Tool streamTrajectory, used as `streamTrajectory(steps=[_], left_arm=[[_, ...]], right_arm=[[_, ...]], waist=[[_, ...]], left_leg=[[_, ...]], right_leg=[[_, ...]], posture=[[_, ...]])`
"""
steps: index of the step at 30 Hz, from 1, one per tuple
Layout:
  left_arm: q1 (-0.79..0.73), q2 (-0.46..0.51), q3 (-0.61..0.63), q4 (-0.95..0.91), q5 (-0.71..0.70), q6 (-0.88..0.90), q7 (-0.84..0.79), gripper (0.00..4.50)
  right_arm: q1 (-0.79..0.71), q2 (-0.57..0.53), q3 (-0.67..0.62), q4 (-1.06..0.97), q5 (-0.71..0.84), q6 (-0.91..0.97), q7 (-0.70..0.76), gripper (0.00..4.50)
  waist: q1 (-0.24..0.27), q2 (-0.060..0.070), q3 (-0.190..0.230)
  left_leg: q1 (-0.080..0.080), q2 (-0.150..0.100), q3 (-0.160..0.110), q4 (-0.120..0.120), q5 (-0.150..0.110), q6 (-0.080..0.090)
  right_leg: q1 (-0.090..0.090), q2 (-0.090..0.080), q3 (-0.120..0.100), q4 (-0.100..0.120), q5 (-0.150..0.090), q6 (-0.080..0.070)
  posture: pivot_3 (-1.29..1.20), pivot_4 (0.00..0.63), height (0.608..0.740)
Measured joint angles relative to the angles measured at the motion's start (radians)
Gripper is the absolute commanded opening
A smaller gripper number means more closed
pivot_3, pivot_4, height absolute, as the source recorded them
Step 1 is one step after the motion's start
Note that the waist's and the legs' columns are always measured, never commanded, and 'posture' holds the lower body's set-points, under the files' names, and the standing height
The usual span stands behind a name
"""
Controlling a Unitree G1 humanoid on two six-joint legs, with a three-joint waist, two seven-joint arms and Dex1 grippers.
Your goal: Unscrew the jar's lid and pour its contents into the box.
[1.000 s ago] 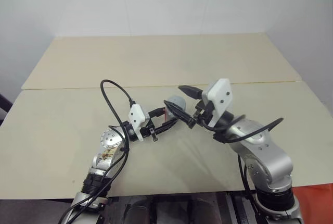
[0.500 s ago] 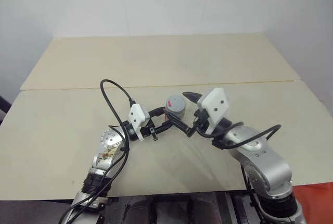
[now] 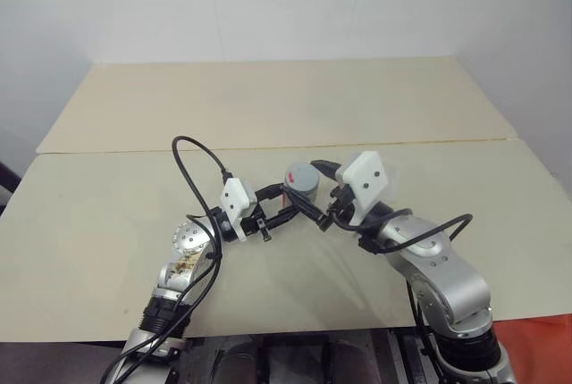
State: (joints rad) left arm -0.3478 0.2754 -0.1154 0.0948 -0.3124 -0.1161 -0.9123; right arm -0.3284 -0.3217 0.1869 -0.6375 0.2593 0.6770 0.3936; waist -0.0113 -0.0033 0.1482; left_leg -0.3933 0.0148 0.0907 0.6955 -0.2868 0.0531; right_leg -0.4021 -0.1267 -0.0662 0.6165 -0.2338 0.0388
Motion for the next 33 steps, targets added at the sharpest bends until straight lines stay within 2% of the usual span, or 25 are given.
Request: streamTrajectory(steps=[8,20,29,33], left_arm=[[0.0,0.0,-0.002,0.0,0.0,0.0,-0.004,1.85],[0.011,0.049,-0.02,-0.044,-0.035,0.027,-0.103,1.85],[0.07,0.061,-0.056,-0.054,-0.028,0.033,-0.122,1.85],[0.067,0.059,-0.057,-0.062,-0.027,0.034,-0.115,1.85]], right_arm=[[0.002,-0.006,-0.001,0.0,0.001,-0.007,0.016,2.93],[-0.033,-0.114,-0.098,0.075,0.18,-0.045,0.274,2.93],[-0.088,-0.089,-0.162,0.083,0.295,-0.048,0.281,2.93],[-0.076,-0.139,-0.181,0.079,0.29,-0.052,0.275,2.93]], waist=[[0.001,0.0,0.0],[-0.001,0.0,0.0],[0.007,0.0,0.0],[0.015,0.0,0.0]], left_leg=[[0.0,0.0,0.0,0.0,0.0,0.0],[0.0,0.0,0.0,0.0,0.0,0.0],[0.0,0.001,0.0,0.0,0.0,0.001],[0.0,0.0,0.0,0.0,0.0,0.001]], right_leg=[[0.0,0.0,0.0,0.0,0.0,0.0],[0.0,0.0,0.0,0.0,0.0,0.0],[0.0,0.0,0.0,0.0,0.0,0.0],[0.0,0.0,0.0,0.0,0.0,0.0]], posture=[[0.0,0.15,0.74],[0.0,0.15,0.74],[0.0,0.15,0.74],[0.0,0.15,0.74]])
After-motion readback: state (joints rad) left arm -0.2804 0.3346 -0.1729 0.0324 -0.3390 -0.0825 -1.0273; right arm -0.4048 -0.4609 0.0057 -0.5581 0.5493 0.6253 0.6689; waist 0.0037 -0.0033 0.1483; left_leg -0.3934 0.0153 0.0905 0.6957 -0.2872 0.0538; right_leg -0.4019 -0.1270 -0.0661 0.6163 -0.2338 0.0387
